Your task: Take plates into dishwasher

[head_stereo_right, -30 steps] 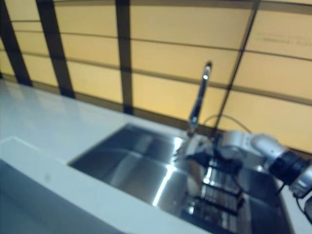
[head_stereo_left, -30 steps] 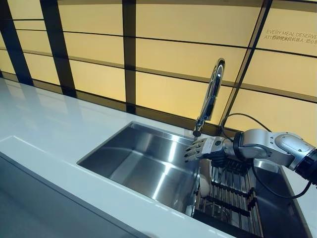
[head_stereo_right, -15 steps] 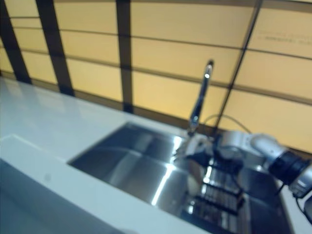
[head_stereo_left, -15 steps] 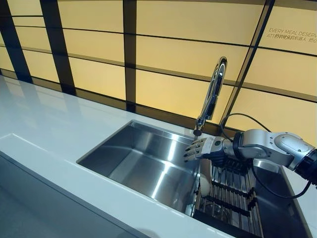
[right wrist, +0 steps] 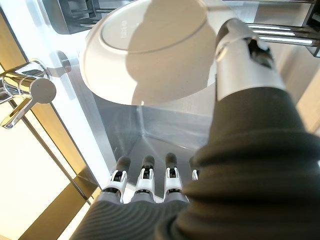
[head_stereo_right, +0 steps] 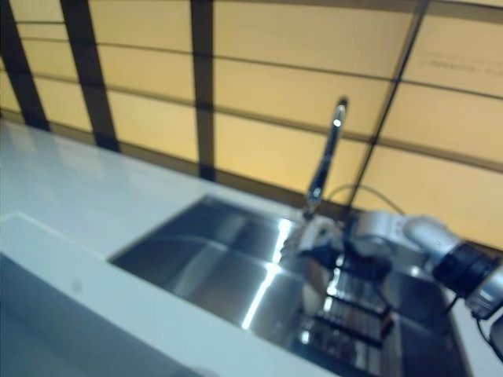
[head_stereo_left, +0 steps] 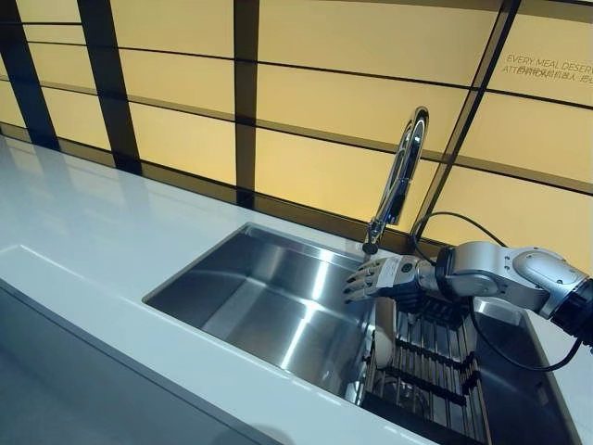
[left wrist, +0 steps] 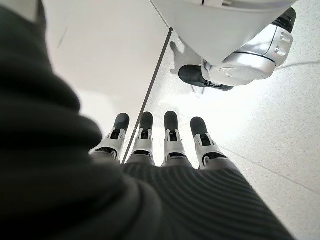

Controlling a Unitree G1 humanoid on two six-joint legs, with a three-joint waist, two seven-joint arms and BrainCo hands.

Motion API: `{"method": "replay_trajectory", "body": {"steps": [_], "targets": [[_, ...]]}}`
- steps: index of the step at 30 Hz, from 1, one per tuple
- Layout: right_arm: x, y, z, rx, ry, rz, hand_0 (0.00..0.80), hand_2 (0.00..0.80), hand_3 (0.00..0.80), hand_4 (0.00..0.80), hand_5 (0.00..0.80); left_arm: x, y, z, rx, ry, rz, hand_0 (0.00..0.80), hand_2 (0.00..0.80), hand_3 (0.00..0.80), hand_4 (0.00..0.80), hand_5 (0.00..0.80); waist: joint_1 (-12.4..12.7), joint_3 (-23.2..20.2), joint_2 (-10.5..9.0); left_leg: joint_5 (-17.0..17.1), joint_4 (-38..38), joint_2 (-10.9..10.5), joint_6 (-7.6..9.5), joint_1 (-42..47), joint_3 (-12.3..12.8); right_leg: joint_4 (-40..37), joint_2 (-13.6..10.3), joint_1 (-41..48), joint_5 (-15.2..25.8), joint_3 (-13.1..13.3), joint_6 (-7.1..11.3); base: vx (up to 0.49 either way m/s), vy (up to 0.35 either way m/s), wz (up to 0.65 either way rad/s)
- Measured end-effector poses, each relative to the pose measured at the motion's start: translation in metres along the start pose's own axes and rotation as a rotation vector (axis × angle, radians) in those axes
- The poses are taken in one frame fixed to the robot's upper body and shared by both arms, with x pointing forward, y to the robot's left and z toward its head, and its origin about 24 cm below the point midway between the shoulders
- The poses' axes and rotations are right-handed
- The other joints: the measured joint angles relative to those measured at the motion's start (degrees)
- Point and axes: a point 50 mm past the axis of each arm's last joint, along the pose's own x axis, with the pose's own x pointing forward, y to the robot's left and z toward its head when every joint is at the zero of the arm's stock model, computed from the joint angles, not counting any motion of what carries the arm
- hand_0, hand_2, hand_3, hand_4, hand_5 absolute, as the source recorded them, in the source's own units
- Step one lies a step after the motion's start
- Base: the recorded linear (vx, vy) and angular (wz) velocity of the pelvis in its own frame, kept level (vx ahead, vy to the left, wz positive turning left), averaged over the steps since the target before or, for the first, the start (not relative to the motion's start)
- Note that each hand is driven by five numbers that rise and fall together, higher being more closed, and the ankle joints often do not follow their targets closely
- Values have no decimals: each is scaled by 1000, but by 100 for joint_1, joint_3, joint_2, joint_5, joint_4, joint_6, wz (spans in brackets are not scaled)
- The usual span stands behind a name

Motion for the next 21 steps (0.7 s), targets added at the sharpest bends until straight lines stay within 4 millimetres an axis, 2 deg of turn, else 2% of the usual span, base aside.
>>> {"method": "replay_trajectory", "body": {"steps": [21], "targets": [[5, 15, 2, 25, -15, 87, 0, 0, 0, 0, 0, 0, 4, 0, 5, -1, 9, 0, 0, 0, 0, 0, 16, -20, -81, 34, 14, 4, -16, -79, 2, 1, 3, -58, -1, -42, -3, 0, 0, 0]]}}
